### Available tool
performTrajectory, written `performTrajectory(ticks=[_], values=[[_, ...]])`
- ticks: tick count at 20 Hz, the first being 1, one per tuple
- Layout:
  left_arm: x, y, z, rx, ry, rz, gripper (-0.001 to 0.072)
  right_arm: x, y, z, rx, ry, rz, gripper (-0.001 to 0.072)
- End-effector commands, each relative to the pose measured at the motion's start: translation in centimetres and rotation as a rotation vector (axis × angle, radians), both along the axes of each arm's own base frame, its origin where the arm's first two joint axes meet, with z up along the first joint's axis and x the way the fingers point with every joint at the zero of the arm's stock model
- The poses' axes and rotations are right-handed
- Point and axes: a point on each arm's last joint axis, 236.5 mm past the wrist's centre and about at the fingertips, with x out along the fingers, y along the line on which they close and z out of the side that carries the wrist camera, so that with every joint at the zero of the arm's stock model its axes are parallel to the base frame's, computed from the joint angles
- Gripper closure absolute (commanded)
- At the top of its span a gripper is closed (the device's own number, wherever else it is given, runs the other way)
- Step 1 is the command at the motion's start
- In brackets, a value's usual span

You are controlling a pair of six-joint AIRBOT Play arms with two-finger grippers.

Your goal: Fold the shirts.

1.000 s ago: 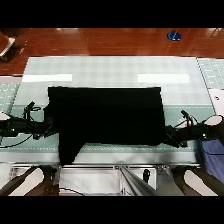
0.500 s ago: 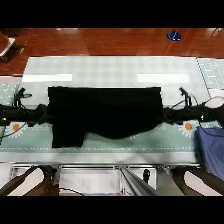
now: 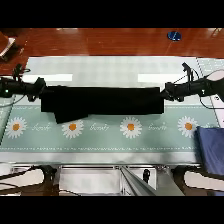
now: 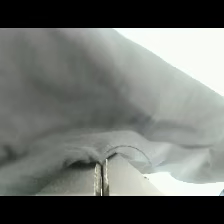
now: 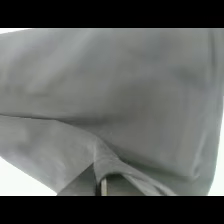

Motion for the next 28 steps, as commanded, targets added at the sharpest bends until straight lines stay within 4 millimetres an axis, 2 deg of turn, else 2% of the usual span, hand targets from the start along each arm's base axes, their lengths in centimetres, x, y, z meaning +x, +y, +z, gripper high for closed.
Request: performTrajectory(ticks=[1, 6, 10, 14, 19, 20, 21, 22, 23, 25, 26, 28], values=[[3.5, 0.4, 0.7, -0.021, 0.000, -0.030, 0.0683, 2.9, -1.0, -0.2, -0.017, -0.015, -0.019, 0.0688], [6.6, 0.4, 0.6, -0.029, -0.005, -0.059, 0.0683, 5.6, -1.8, -1.8, -0.018, -0.005, -0.057, 0.0688], [8.3, -0.8, 0.2, -0.022, -0.022, -0.092, 0.0683, 6.5, -1.9, -3.4, -0.008, 0.023, -0.074, 0.0688], [10.0, -0.5, -1.5, -0.024, -0.014, -0.062, 0.0683, 7.5, -2.4, -4.4, -0.022, 0.009, -0.108, 0.0688], [10.3, -1.1, -4.6, -0.035, 0.034, -0.065, 0.0682, 8.9, -2.5, -4.1, -0.013, -0.030, -0.156, 0.0687], [10.4, -1.3, -5.1, -0.035, 0.039, -0.065, 0.0664, 9.2, -2.7, -4.1, -0.017, -0.037, -0.170, 0.0685], [10.2, -1.7, -5.4, -0.038, 0.047, -0.073, 0.0496, 9.5, -2.9, -4.1, -0.020, -0.042, -0.188, 0.0594], [9.6, -2.2, -5.5, -0.040, 0.055, -0.109, 0.0203, 9.7, -3.1, -4.0, -0.021, -0.048, -0.199, 0.0398], [9.2, -2.4, -5.2, -0.046, 0.065, -0.129, 0.0198, 9.8, -2.8, -3.8, -0.008, -0.049, -0.202, 0.0299], [8.8, -1.3, -3.2, -0.070, 0.086, -0.122, 0.0199, 8.7, -2.9, -2.7, 0.036, -0.011, -0.168, 0.0299], [8.5, -0.1, -1.9, -0.058, 0.083, -0.123, 0.0200, 7.8, -3.6, -1.6, 0.053, 0.011, -0.144, 0.0299], [7.2, 4.8, 0.5, 0.072, 0.082, -0.069, 0.0200, 6.0, -7.1, 0.8, 0.048, 0.016, -0.151, 0.0299]])
